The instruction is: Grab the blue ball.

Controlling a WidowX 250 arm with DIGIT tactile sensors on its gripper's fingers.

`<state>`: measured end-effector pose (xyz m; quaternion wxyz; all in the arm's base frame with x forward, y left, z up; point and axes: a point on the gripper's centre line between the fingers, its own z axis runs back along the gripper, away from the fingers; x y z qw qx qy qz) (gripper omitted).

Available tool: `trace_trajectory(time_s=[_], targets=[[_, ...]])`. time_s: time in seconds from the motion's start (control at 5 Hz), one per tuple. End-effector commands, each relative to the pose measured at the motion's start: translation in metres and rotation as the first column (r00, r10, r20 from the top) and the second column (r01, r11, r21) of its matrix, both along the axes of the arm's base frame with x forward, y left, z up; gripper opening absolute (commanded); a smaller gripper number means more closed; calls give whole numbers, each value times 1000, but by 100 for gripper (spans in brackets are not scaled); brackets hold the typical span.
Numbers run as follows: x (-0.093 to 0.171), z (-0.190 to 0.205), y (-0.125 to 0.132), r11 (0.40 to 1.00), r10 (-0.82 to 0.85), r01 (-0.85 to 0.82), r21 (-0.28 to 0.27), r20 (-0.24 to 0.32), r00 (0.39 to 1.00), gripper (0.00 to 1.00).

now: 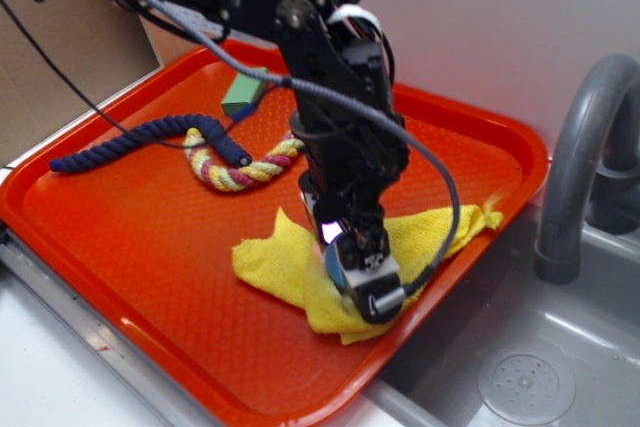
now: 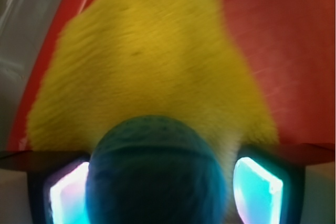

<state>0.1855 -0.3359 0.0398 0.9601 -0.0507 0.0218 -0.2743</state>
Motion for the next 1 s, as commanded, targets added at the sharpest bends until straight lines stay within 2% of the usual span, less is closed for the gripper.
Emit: trace_trajectory(time_s=[0.0,0.2,0.4,0.6,0.8], targets=[[-17,23,-15,998,-52,54,-32,57,997,0],[-12,47,-2,985,38,-26,-172,65,997,0],[1,86,20,926,127,-95,-365,65,990,0],[10,113,37,908,165,-120,-402,80,983,0],[12,139,68,931,258,-200,-307,162,952,0]])
